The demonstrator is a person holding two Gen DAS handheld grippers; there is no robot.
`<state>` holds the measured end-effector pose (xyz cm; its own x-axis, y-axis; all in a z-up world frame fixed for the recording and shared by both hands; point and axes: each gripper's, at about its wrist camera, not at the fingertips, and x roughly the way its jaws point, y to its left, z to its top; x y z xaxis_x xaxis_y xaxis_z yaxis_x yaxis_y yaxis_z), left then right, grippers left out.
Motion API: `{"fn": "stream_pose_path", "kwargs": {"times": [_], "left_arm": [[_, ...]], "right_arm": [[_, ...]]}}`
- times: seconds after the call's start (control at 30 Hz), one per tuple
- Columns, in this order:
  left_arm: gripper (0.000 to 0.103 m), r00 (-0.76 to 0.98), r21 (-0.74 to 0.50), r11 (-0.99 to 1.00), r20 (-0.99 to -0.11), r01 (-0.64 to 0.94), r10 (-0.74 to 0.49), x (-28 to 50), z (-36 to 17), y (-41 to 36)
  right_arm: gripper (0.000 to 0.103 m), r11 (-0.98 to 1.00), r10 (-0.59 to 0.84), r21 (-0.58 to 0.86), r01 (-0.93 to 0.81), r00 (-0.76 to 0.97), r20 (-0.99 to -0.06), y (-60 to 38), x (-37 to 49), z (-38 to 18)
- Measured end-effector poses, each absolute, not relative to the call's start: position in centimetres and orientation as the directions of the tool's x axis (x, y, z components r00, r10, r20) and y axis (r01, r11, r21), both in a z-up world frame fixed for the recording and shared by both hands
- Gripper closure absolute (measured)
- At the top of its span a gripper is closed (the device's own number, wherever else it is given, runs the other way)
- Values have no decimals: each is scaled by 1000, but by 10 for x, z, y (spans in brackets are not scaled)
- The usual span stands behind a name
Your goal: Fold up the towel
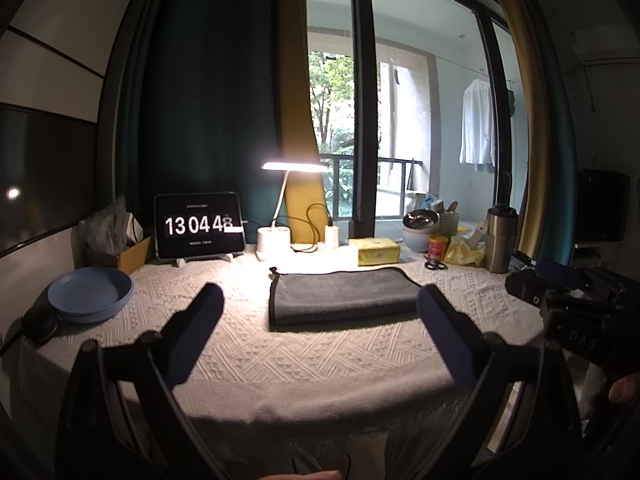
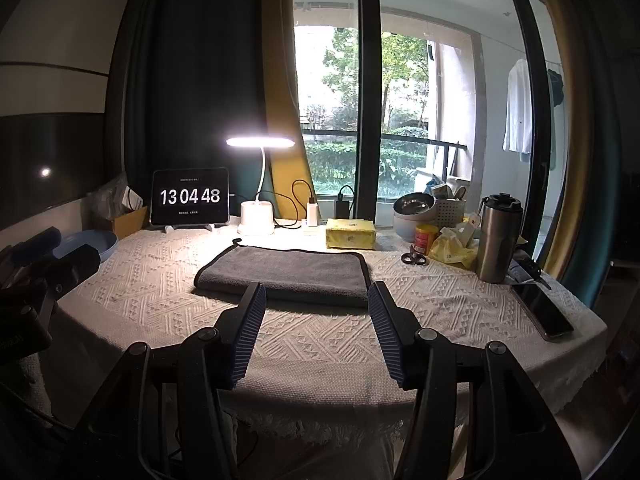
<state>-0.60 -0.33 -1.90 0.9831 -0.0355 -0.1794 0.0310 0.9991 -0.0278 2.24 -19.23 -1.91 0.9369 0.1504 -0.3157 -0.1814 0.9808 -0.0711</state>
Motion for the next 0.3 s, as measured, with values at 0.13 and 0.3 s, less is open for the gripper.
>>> {"fn": "stream_pose_path", "kwargs": {"times": [0.13, 0.3], "left_arm": [[5, 984, -26, 999, -175, 29, -33, -6, -19, -4], [5, 988, -17, 999, -152, 28, -30, -11, -21, -11]], "right_arm": [[46, 981, 151, -71, -182, 937, -316, -193, 22, -19], [46, 980, 151, -77, -183, 938, -311, -191, 23, -18]]}}
